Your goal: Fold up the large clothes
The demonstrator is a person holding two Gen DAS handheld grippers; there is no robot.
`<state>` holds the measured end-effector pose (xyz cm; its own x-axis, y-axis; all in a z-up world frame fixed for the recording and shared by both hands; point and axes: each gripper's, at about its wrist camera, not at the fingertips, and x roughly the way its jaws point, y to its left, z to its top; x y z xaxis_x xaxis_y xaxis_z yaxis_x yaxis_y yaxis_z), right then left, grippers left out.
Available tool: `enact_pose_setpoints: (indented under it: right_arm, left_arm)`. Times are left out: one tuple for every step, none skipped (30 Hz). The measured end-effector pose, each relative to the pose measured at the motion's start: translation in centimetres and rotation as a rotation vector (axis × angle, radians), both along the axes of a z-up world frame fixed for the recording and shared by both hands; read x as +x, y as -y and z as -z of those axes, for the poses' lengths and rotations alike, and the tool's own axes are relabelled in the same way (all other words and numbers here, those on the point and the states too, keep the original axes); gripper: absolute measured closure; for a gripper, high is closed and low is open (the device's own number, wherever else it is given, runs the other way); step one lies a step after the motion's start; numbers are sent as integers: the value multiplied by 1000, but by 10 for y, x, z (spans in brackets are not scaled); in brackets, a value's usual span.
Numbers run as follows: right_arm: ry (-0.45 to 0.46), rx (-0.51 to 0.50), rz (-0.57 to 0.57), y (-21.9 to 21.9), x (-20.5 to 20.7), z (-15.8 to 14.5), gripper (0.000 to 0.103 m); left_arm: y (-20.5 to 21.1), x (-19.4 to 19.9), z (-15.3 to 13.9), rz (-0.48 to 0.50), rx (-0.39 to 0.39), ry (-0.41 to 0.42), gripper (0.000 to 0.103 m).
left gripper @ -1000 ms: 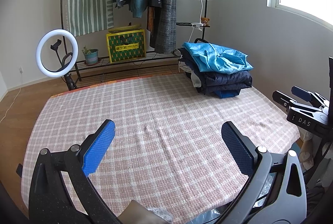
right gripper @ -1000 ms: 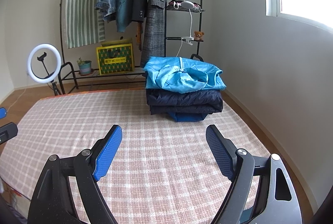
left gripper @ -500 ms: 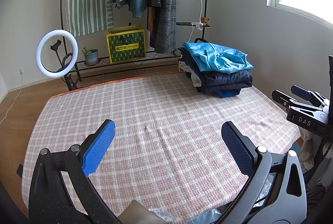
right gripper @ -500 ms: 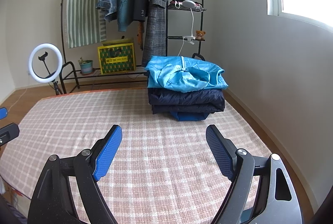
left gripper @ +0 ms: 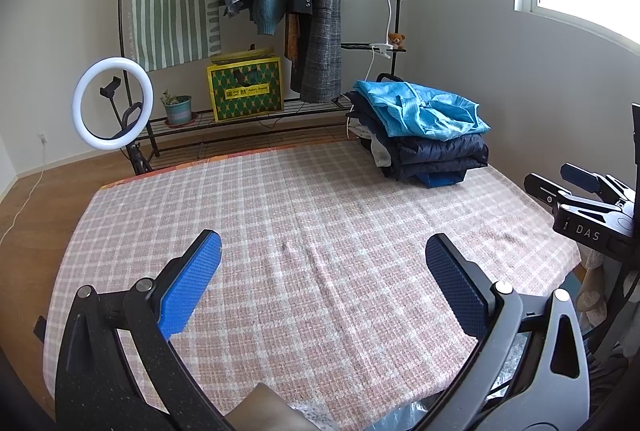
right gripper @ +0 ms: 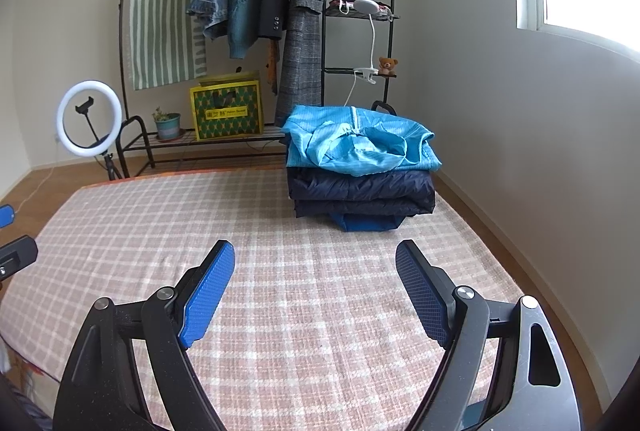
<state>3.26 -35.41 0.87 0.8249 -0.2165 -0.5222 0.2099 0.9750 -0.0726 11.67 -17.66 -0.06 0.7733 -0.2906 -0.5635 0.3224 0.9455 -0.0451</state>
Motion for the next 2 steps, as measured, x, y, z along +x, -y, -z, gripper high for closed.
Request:
enact_pose_setpoints:
  right_arm:
    - [0, 0, 0, 0, 0, 0, 20]
    - [-1, 0, 0, 0, 0, 0, 20]
  left_arm:
    - [-1, 1, 0, -1, -3, -5, 0]
    - [-3, 4, 0, -5, -6, -9, 0]
